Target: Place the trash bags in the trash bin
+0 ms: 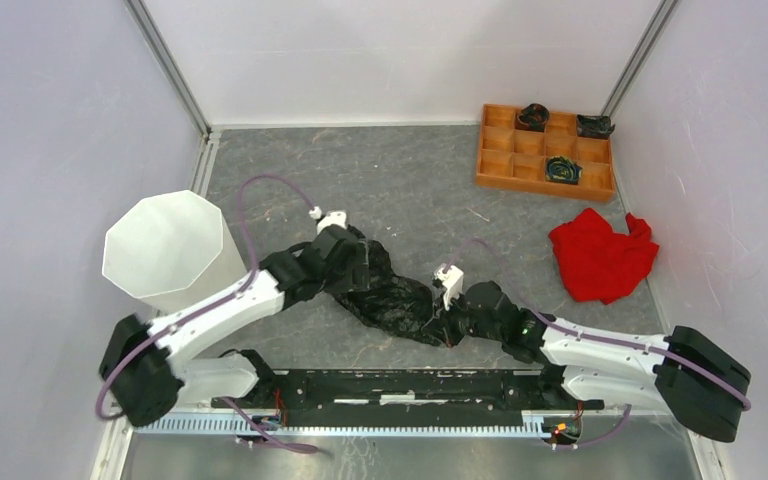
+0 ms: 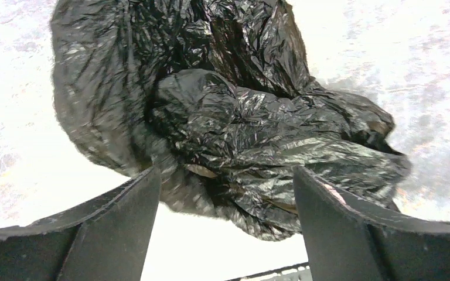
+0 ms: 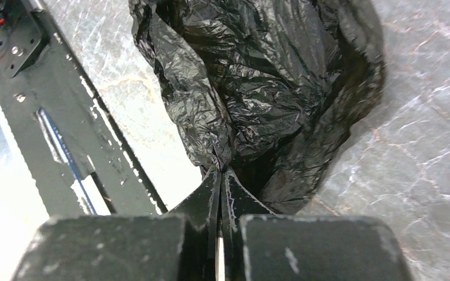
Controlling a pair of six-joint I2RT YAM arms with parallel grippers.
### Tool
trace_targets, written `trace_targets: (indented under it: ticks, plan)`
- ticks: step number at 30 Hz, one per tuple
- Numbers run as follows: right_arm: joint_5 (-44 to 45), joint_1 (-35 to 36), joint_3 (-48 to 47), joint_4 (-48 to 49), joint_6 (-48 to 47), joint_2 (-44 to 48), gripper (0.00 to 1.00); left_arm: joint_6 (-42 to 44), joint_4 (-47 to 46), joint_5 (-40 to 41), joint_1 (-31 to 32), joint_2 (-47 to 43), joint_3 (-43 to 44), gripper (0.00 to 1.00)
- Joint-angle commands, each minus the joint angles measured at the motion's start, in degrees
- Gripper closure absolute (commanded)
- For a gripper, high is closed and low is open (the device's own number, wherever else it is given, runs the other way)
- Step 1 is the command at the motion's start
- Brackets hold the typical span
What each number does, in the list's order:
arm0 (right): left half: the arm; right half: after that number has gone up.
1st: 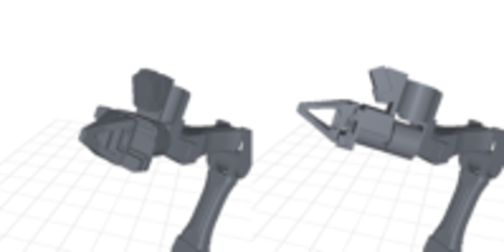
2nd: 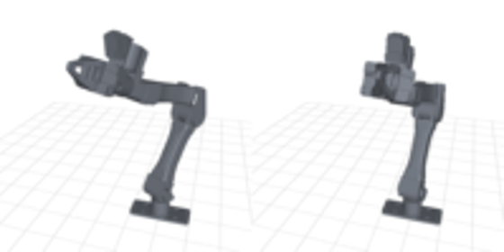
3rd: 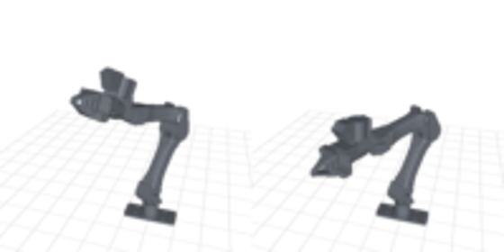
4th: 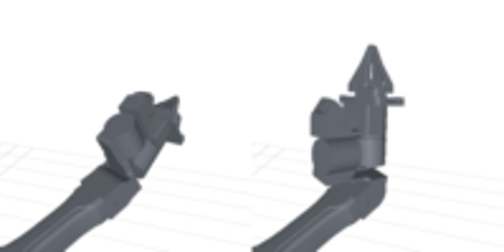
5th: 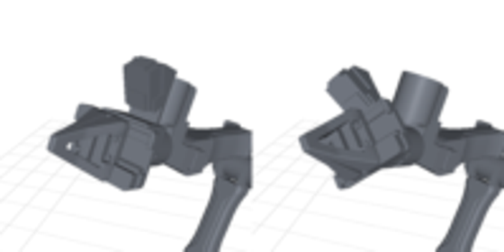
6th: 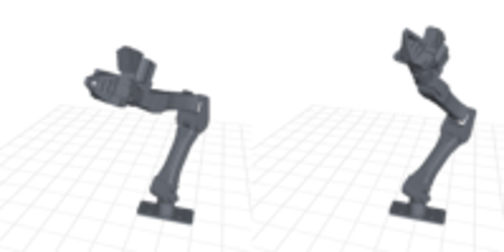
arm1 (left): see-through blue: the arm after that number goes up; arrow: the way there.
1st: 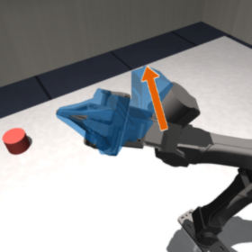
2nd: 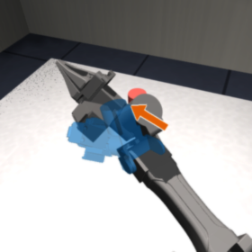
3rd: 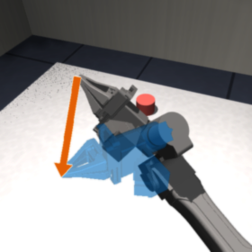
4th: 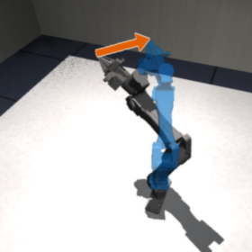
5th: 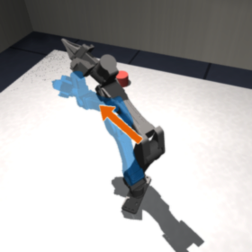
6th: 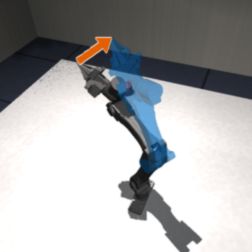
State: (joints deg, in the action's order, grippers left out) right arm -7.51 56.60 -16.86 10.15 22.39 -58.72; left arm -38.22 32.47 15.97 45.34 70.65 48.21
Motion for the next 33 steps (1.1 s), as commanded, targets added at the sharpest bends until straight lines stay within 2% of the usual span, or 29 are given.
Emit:
trace_targets:
  ticks: [1, 4, 6, 9, 12, 15, 18, 21, 23, 25, 27, 30, 33]
  plan:
    - [-4.0, 0.1, 2.1, 7.8, 2.3, 1.8, 1.0, -6.8, -1.3, -1.9, 0.0, -12.7, -2.0, 0.07]
    - [0.3, 0.1, -1.2, 3.4, 0.6, 4.4, 1.0, -8.6, 2.3, -4.8, 0.0, -18.2, -0.7, 0.02]
    - [6.1, -0.2, -5.9, -3.5, -1.6, 6.8, 1.0, -9.8, 4.6, -5.3, 0.0, -21.2, 0.7, 0.0]
    - [15.7, -3.3, -16.3, -14.8, -5.6, 9.4, 1.0, -10.5, 5.4, -5.6, 0.0, -24.2, 2.2, 0.0]
    - [23.1, -7.1, -31.0, -25.0, -11.5, 10.4, 1.0, -9.8, 5.3, -4.8, 0.0, -24.9, 4.0, 0.0]
    - [22.5, -7.2, -40.0, -26.3, -16.8, 12.1, 0.99, -7.7, 5.4, -4.5, 0.0, -24.1, 6.8, 0.0]
    - [8.8, -7.1, -37.1, -20.9, -17.6, 13.7, 0.99, -6.0, 5.3, -4.1, 0.0, -24.2, 9.3, 0.0]
    - [-3.4, -6.1, -23.9, -11.0, -11.0, 12.8, 0.99, -4.8, 5.4, -2.4, 0.0, -25.5, 9.5, 0.0]
    - [-6.8, -3.0, -12.6, 1.8, -3.7, 11.7, 0.99, -4.7, 5.5, -2.2, 0.0, -26.2, 8.3, 0.0]
    - [-6.7, 1.0, -3.0, 12.9, 2.8, 9.5, 0.99, -4.5, 5.5, -2.6, 0.0, -26.7, 6.6, 0.0]
    - [-5.1, 4.8, 0.7, 17.6, 5.8, 5.5, 0.99, -4.3, 5.4, -2.4, 0.1, -26.7, 4.7, 0.0]
    - [-1.3, 7.1, -2.2, 12.8, 4.8, 2.2, 0.99, -4.4, 5.1, -3.4, 0.0, -25.3, 2.9, 0.0]
    - [4.7, 7.1, -4.6, 7.5, 2.2, 4.3, 0.99, -3.8, 3.7, -6.2, 0.0, -22.6, 1.8, 0.0]
